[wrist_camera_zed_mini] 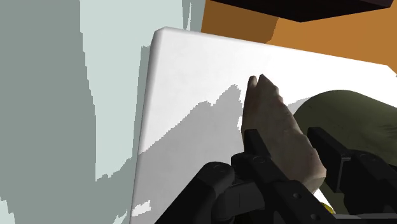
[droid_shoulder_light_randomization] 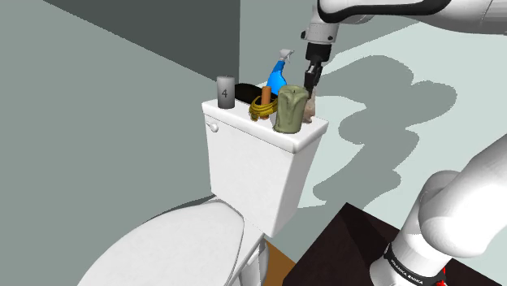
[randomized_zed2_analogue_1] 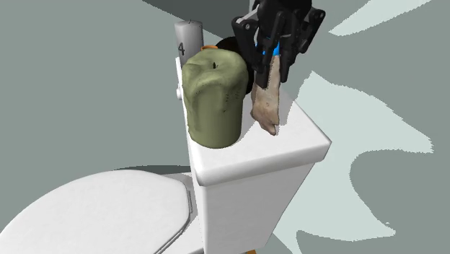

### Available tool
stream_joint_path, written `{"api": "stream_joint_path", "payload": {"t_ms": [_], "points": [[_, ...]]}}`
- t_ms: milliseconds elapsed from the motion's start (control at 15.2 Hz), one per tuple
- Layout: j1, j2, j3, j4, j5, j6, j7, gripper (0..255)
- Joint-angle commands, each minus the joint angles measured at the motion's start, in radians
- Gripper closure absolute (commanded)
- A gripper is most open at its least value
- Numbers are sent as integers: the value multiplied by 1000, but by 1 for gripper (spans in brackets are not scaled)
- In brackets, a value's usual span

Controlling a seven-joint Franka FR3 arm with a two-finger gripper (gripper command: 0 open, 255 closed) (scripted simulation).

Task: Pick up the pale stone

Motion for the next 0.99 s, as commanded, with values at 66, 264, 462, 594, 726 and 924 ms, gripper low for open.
{"api": "stream_joint_path", "payload": {"t_ms": [66,264,462,594,726,924], "points": [[0,26,-3,43,3,-30,-6,255],[1,40,-3,98,5,-71,-9,255],[1,56,-4,156,8,-114,-11,255],[2,67,-5,197,10,-142,-14,255],[2,80,-5,239,12,-171,-16,255],[2,102,-7,305,15,-216,-20,255]]}}
